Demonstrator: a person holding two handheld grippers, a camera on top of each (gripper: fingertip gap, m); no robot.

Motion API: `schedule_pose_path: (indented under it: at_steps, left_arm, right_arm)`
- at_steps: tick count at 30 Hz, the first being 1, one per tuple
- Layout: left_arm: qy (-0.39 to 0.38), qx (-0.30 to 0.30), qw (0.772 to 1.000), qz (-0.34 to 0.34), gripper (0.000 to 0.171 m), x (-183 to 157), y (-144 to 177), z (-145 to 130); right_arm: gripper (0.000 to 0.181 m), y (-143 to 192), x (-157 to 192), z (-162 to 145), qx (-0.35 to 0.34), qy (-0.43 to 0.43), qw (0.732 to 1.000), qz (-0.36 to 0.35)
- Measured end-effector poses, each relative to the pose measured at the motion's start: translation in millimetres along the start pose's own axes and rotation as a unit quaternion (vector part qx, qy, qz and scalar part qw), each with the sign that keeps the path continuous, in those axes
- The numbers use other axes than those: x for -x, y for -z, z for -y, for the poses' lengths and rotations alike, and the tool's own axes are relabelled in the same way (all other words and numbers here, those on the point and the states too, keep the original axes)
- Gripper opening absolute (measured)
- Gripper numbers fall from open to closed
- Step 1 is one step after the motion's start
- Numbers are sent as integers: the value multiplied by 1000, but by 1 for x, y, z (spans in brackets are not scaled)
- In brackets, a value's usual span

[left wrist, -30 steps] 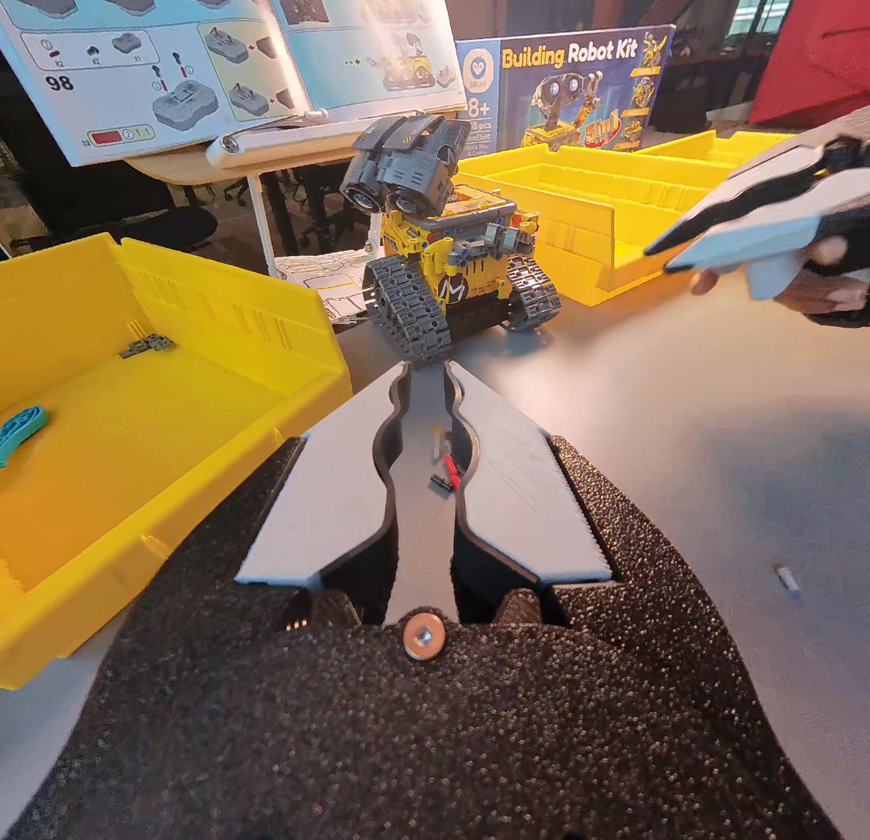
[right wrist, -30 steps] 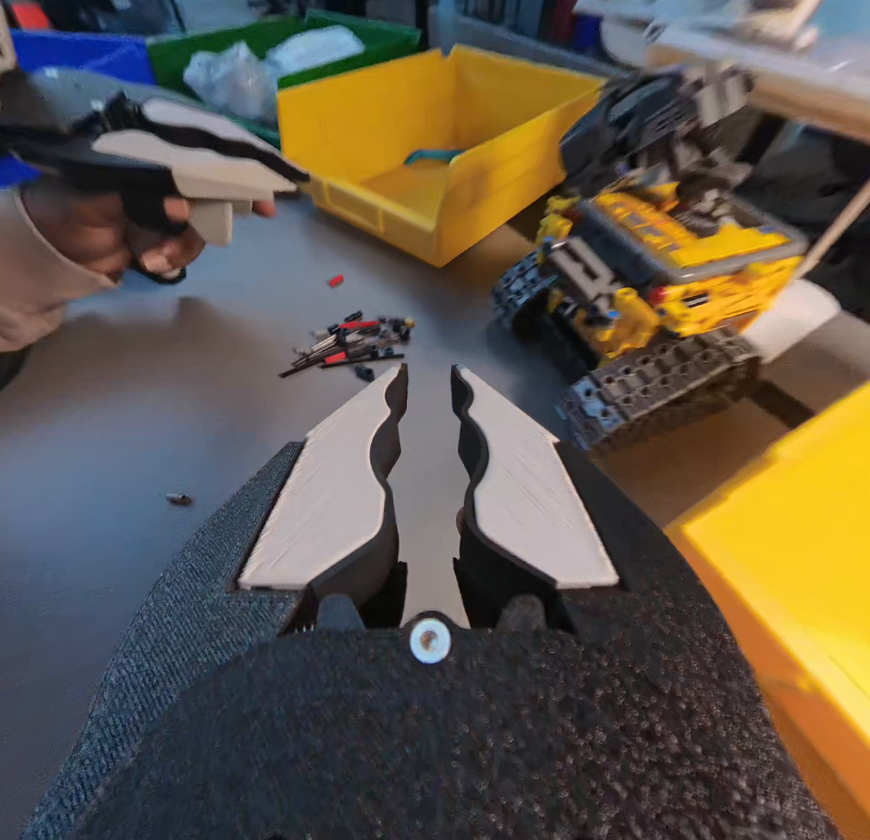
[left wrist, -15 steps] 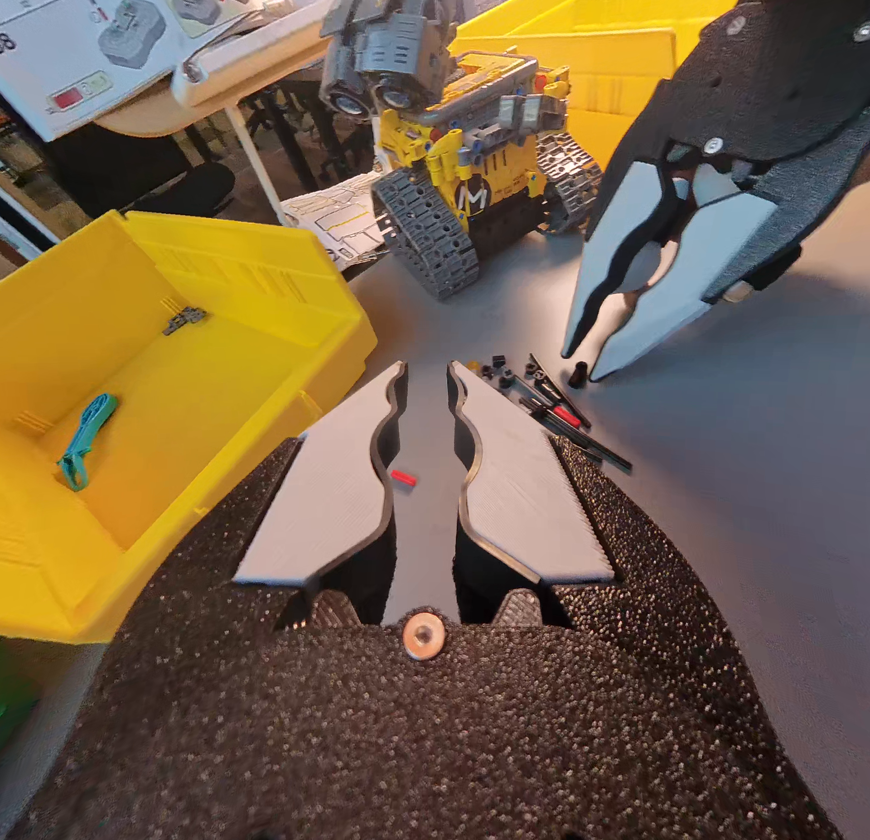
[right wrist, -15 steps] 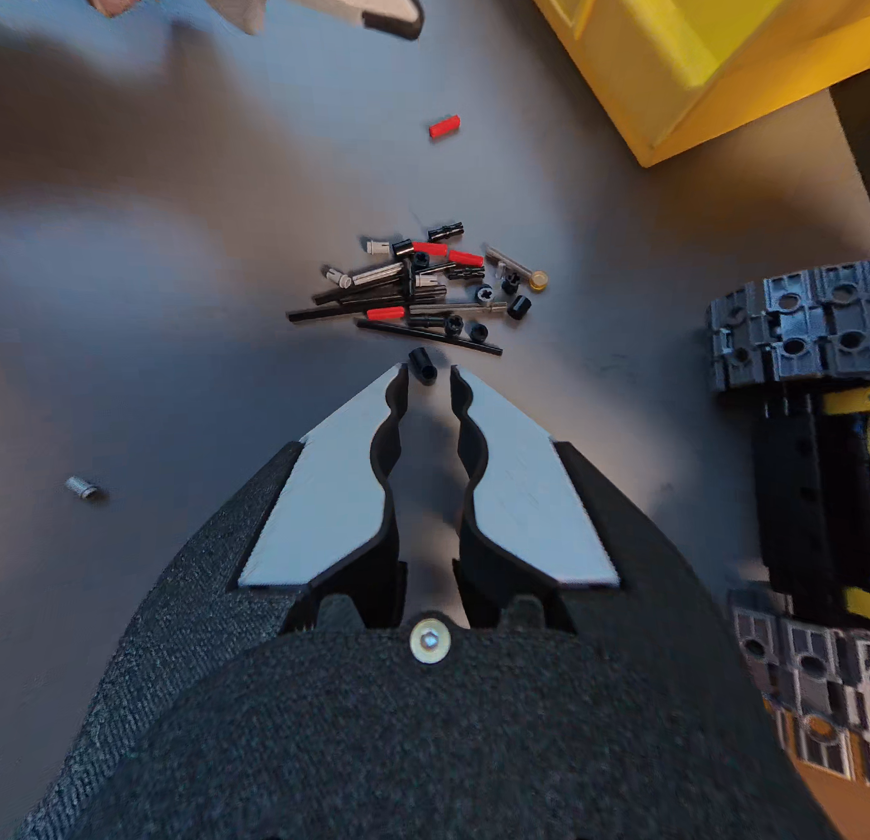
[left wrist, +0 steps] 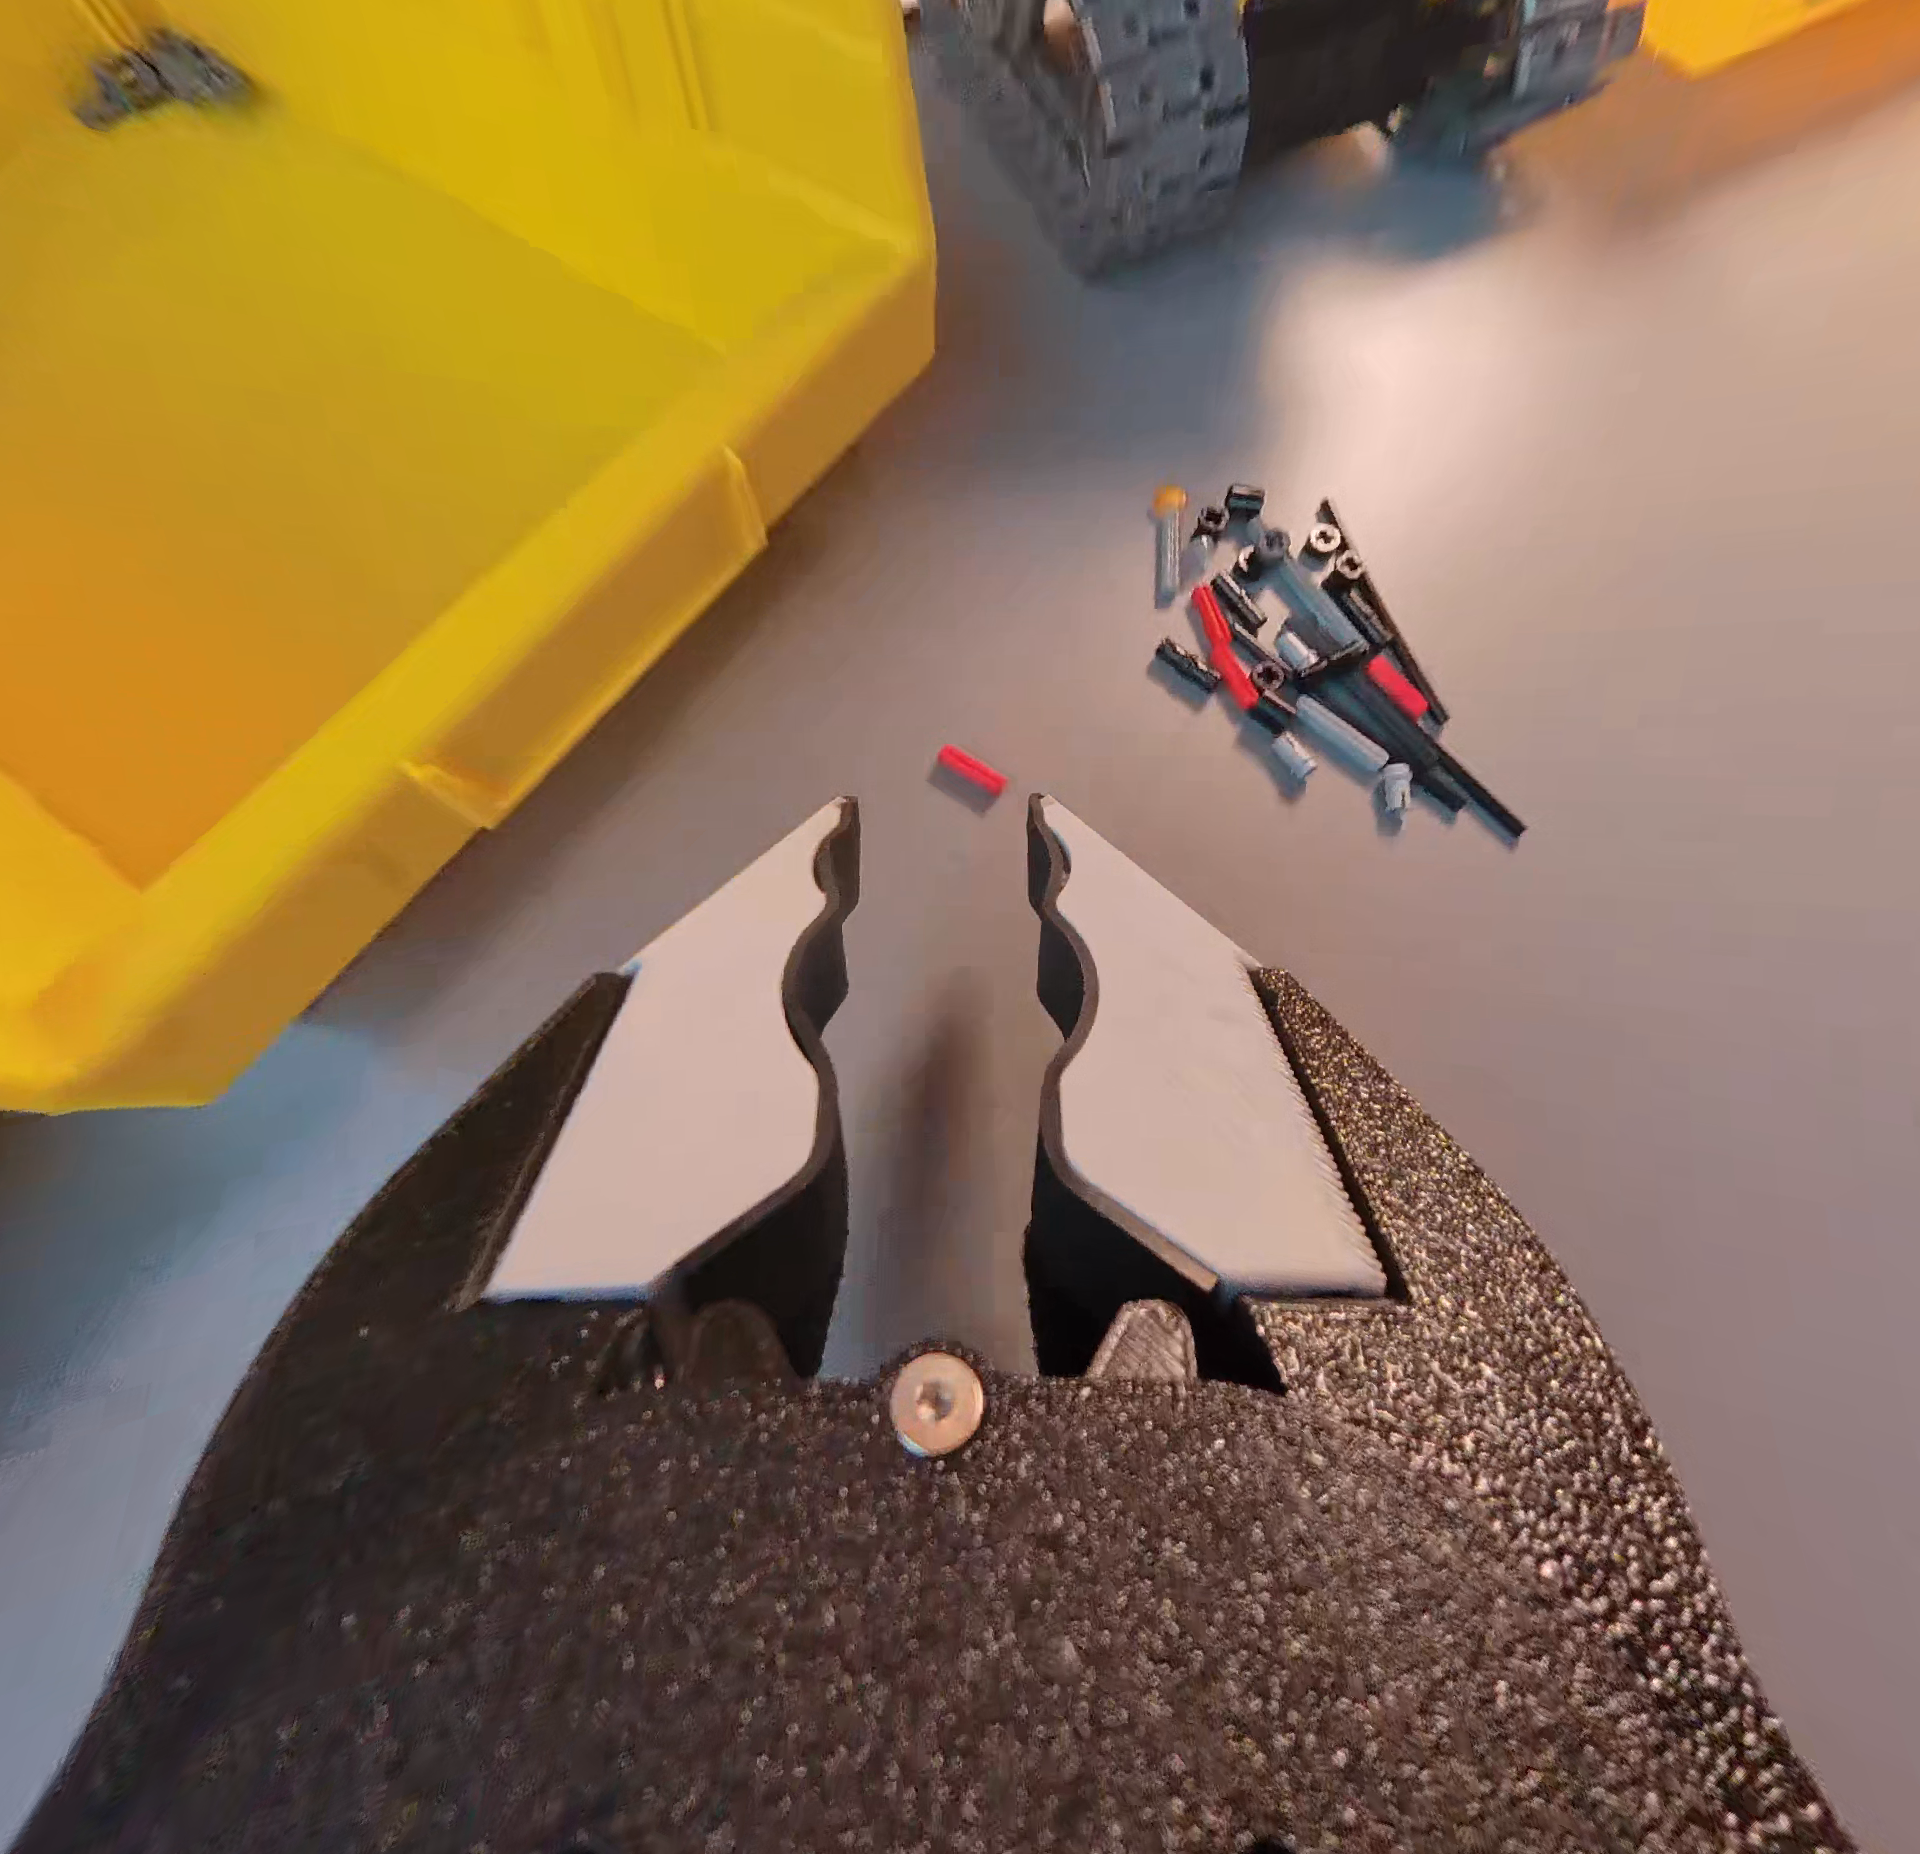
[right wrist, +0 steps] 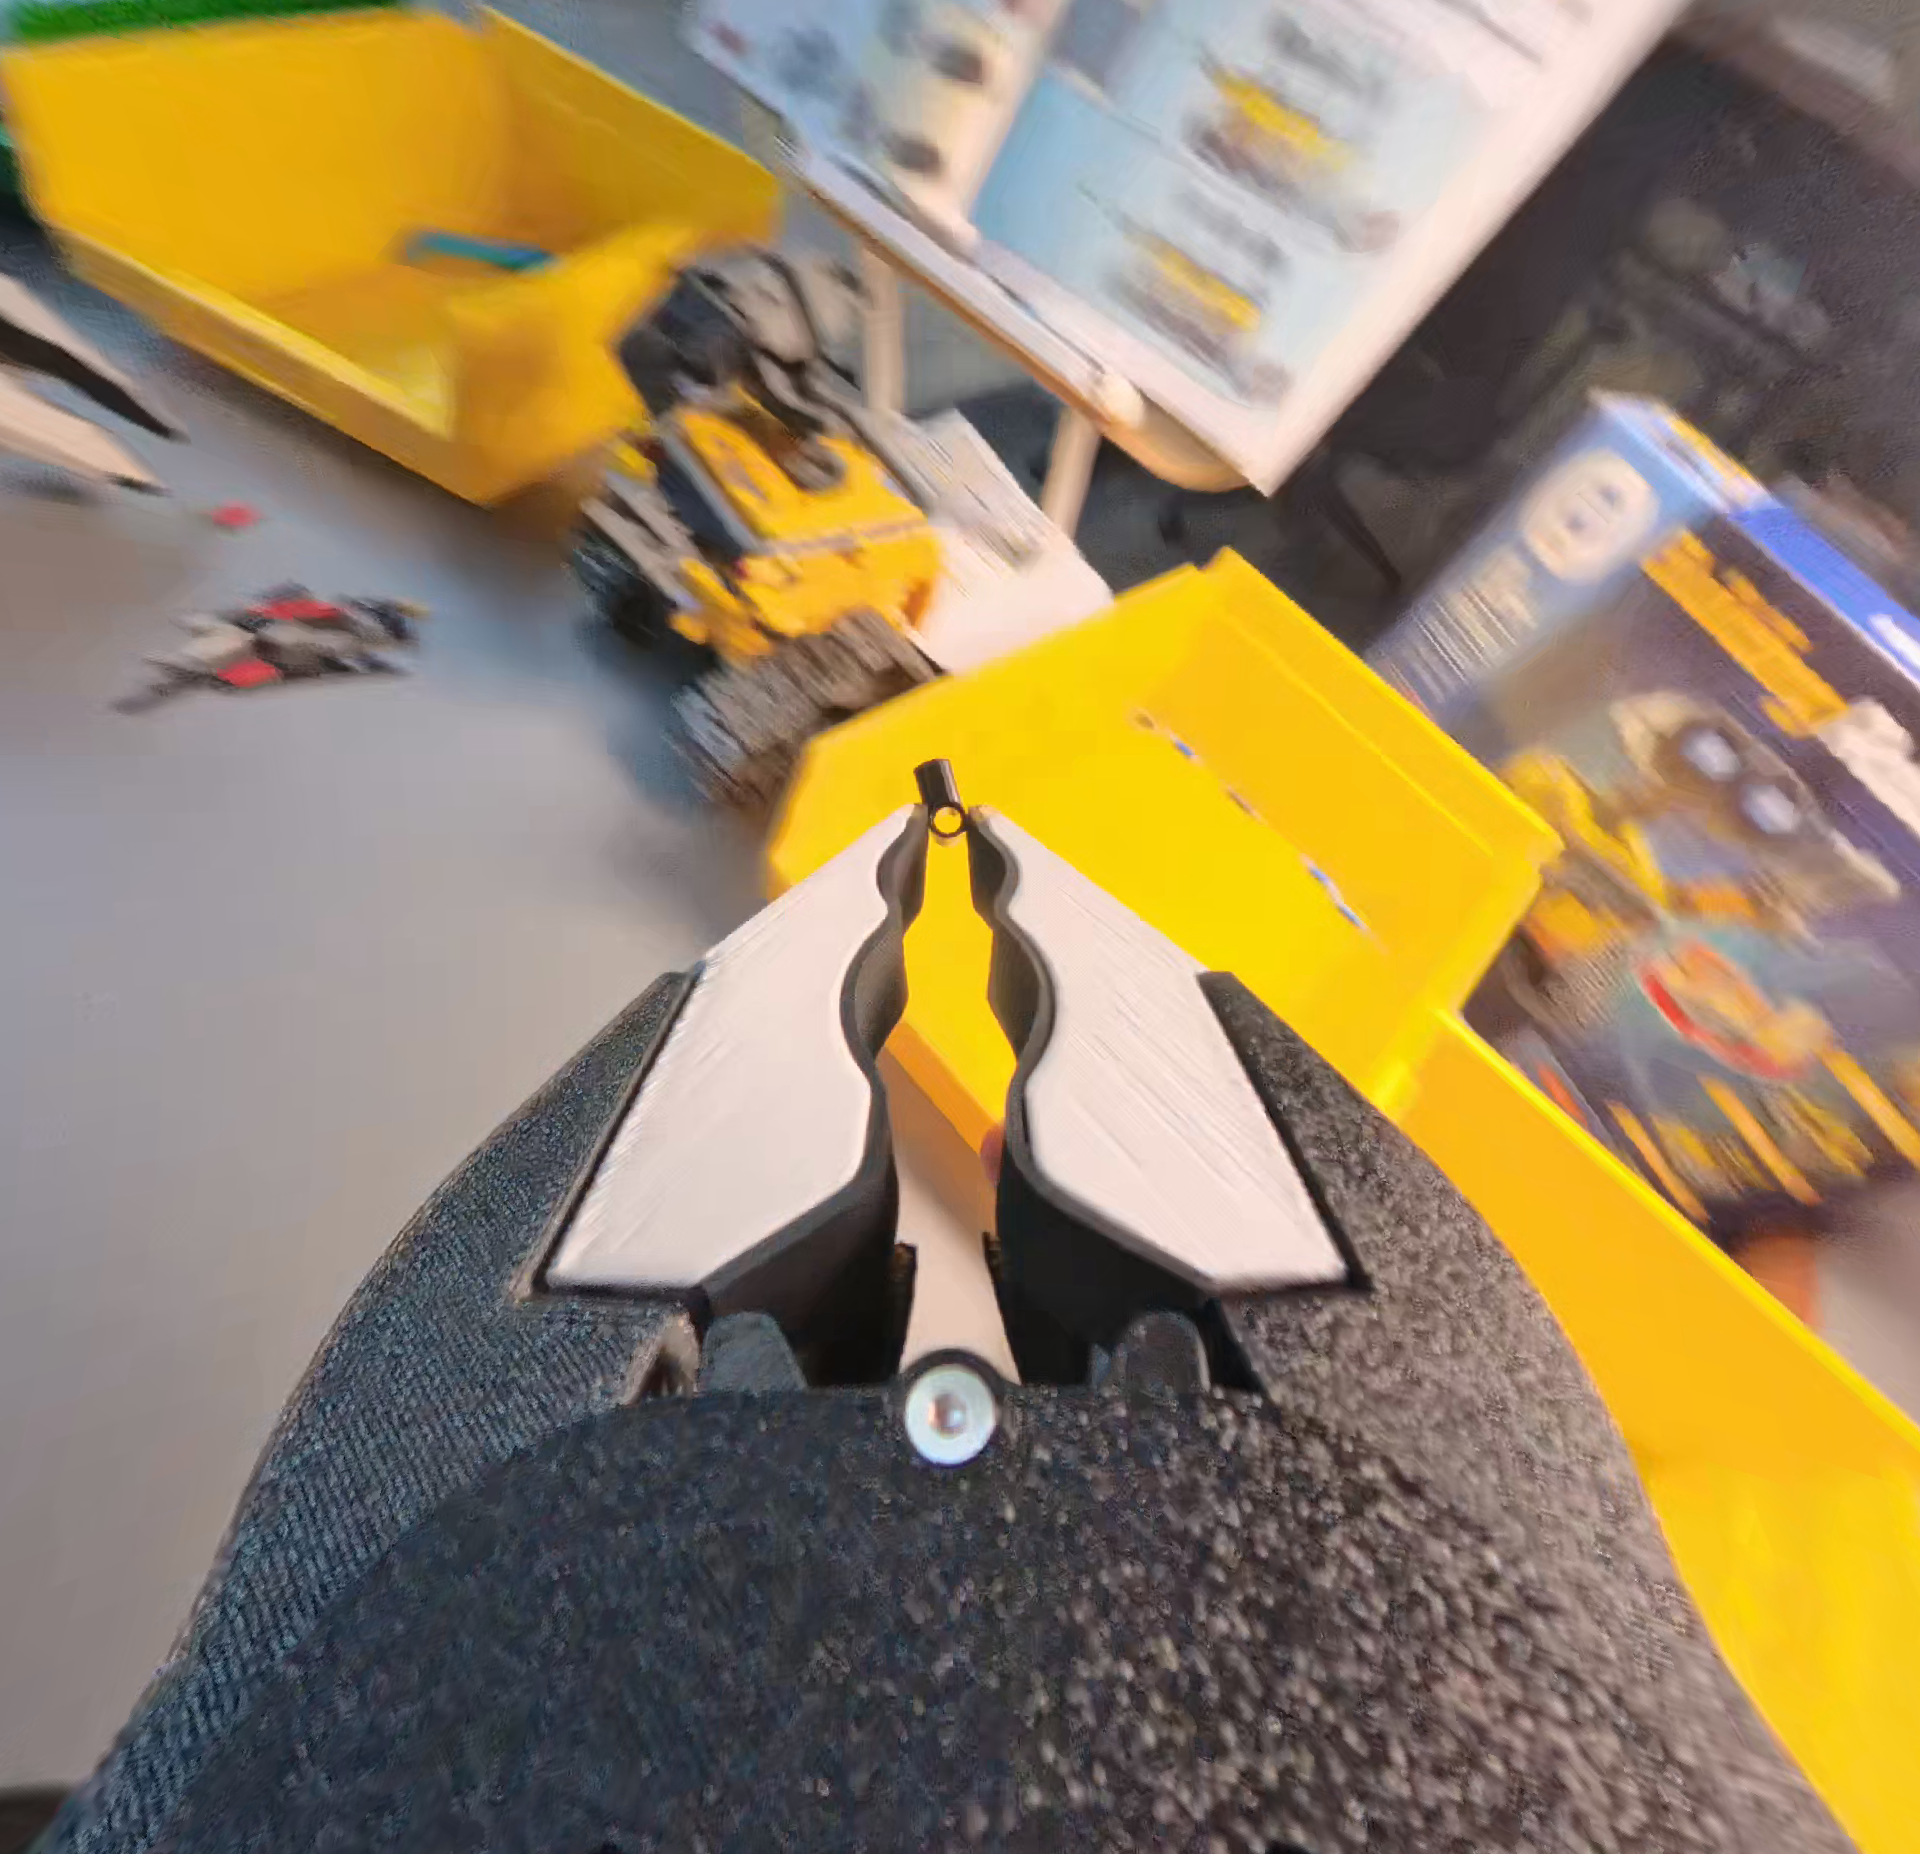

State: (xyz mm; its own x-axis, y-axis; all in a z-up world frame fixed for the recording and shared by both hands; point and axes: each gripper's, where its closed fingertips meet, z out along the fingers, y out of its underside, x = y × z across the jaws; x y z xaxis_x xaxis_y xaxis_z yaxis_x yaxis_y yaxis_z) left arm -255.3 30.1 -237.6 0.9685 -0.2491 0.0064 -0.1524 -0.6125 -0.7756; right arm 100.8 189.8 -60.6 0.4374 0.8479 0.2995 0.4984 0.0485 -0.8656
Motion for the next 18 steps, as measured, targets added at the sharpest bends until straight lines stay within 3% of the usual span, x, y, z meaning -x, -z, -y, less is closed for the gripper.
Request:
schedule_pose_path:
  at_steps: [3, 6, 9, 11, 15, 18]
  left_arm:
    - [-15, 33, 999, -1, 31, -6, -17, -6]
    - [-16, 59, 998, 19, 21, -2, -28, -5]
    - [-34, 65, 997, 16, 3, -10, -35, 0]
    - [-59, 72, 995, 18, 3, -14, -37, 2]
    - [-61, 28, 996, -57, 3, -51, -41, 20]
    - [-69, -3, 994, -87, 18, -68, -37, 31]
  right_arm:
    - [8, 43, -85, -64, 88, -36, 990, -107]
    - [7, 66, -127, -124, 157, -62, 972, -161]
    - [7, 71, -142, -170, 209, -104, 958, -167]
    - [7, 71, -151, -194, 242, -115, 948, -174]
    - [7, 58, -149, -220, 289, -126, 938, -146]
    - [25, 51, -153, -235, 318, -111, 929, -153]
